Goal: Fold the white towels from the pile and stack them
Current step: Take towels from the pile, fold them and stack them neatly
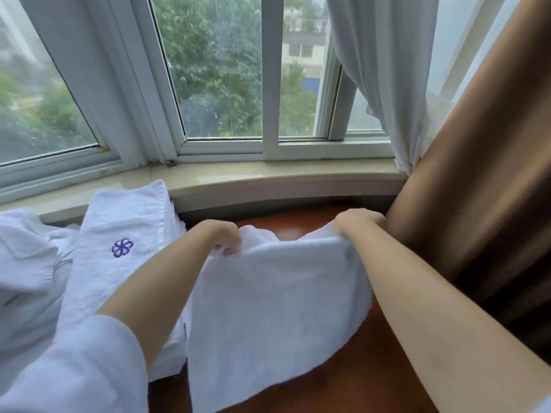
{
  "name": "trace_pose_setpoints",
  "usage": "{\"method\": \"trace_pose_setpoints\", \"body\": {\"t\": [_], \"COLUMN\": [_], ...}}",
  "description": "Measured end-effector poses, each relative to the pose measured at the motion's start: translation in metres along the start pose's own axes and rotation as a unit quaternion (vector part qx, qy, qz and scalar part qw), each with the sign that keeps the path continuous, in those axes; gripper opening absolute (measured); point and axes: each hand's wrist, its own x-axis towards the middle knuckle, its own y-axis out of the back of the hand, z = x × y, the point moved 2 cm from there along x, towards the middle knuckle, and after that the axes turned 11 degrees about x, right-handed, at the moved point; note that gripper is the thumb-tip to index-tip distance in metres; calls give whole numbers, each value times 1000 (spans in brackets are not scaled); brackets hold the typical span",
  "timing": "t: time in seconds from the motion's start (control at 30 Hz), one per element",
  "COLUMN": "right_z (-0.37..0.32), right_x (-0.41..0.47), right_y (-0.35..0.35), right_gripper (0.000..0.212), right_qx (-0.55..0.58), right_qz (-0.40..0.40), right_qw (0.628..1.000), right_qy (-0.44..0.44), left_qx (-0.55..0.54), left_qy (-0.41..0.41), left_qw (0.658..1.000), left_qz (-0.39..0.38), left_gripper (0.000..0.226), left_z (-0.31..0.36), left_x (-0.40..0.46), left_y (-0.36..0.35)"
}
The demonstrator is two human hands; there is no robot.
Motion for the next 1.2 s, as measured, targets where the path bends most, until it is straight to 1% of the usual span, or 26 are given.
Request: {"method": "trace_pose_setpoints", "body": {"t": [0.07,0.13,0.17,0.2,0.23,0.3,0.43,0.53,0.6,0.63,0.67,0.7,0.73,0.77,0.8,0.83,0.9,0.93,0.97,1.0,1.03,1.07,1.1,1.13,1.17,1.2], "right_z": [-1,0,4,8,13,23,41,44,43,43,44,45,45,46,47,49,51,51,50,47,43,38,35,31,29,29], "right_x": [5,5,7,10,15,21,35,45,48,49,51,51,51,50,50,50,54,58,64,69,72,76,77,77,77,80], "right_y": [9,12,11,5,-3,-24,-81,-115,-132,-141,-149,-156,-160,-164,-167,-170,-174,-172,-167,-159,-147,-134,-123,-115,-110,-109], "right_gripper": [36,32,30,29,29,30,28,27,31,29,22,16,14,11,14,22,31,31,29,28,30,32,34,35,36,39], "right_qx": [57,118,150,181,207,229,258,354,410,437,465,485,495,504,522,536,538,521,482,425,367,337,341,375,412,453], "right_qz": [166,297,325,320,299,235,107,37,-29,-56,-72,-79,-81,-70,-48,-30,-33,-41,-39,-22,16,77,141,205,256,274], "right_qw": [984,947,933,929,931,945,960,930,904,888,871,858,851,846,834,823,815,825,852,890,924,937,929,903,871,846], "right_qy": [4,39,43,36,25,0,-33,-92,-122,-131,-140,-148,-155,-162,-171,-186,-213,-216,-199,-160,-106,-46,7,46,70,63], "left_qx": [-88,-96,-114,-145,-166,-168,-68,-51,-116,-182,-274,-378,-480,-559,-592,-603,-646,-687,-720,-737,-735,-720,-696,-663,-631,-612], "left_qy": [53,110,124,131,134,133,82,2,-16,2,38,84,136,187,240,290,347,351,338,322,308,300,300,308,322,334], "left_qw": [985,940,911,887,879,889,932,958,966,961,941,902,846,784,742,717,668,632,606,594,603,625,653,680,698,702], "left_qz": [136,308,377,418,427,404,347,282,230,209,194,188,189,195,204,196,127,74,24,-18,-41,-37,-4,52,104,145], "left_gripper": [18,24,27,34,41,51,54,39,31,29,26,26,26,24,20,18,34,43,44,35,24,17,14,9,8,16], "left_z": [-8,-17,-22,-26,-29,-30,0,24,30,32,33,35,38,39,39,37,34,33,32,31,31,31,33,32,32,31], "left_x": [9,12,15,18,23,31,44,51,55,56,57,57,55,54,51,48,47,48,49,49,50,51,53,53,53,52], "left_y": [2,2,0,-4,-10,-27,-89,-138,-163,-171,-175,-178,-179,-180,-181,-183,-191,-194,-195,-195,-195,-192,-191,-190,-190,-191]}}
